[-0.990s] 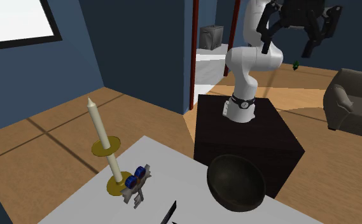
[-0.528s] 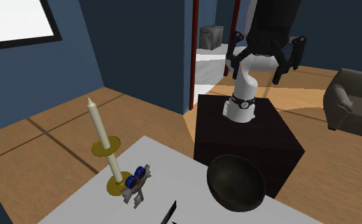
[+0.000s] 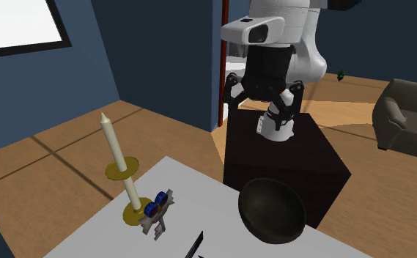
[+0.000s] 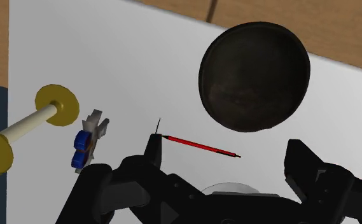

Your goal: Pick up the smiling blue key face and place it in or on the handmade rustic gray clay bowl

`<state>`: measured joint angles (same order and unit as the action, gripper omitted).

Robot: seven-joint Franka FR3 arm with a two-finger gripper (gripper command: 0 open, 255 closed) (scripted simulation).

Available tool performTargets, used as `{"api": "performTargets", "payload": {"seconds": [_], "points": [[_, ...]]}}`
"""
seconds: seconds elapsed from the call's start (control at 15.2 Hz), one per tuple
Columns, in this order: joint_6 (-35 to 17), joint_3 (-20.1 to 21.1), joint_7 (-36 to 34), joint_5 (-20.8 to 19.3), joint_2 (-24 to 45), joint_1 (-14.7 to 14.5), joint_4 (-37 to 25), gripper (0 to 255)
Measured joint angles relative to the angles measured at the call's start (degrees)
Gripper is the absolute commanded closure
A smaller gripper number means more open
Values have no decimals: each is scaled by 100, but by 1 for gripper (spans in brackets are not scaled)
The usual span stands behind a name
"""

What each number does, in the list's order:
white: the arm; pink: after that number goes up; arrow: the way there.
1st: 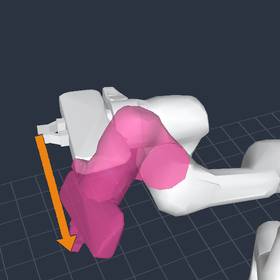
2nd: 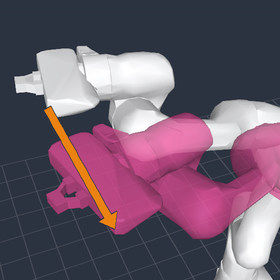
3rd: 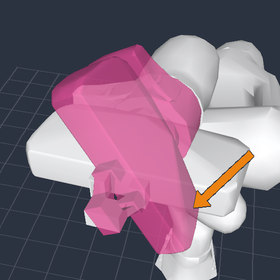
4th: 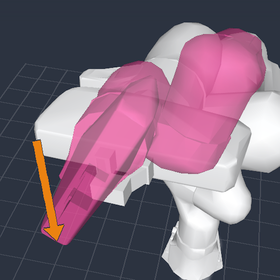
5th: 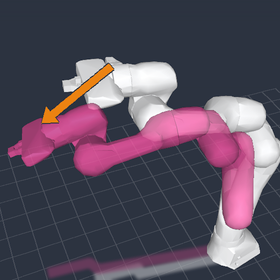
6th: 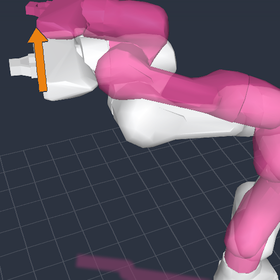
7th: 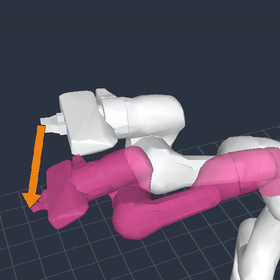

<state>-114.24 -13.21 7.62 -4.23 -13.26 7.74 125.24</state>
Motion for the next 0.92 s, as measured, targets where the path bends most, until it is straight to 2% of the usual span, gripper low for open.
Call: {"api": "performTargets", "payload": {"seconds": [0.59, 0.92], "points": [[-397, -511, 590, 512, 1824, 376, -1003, 0], [-481, -623, 843, 883, 2845, 659, -1665, 0]]}}
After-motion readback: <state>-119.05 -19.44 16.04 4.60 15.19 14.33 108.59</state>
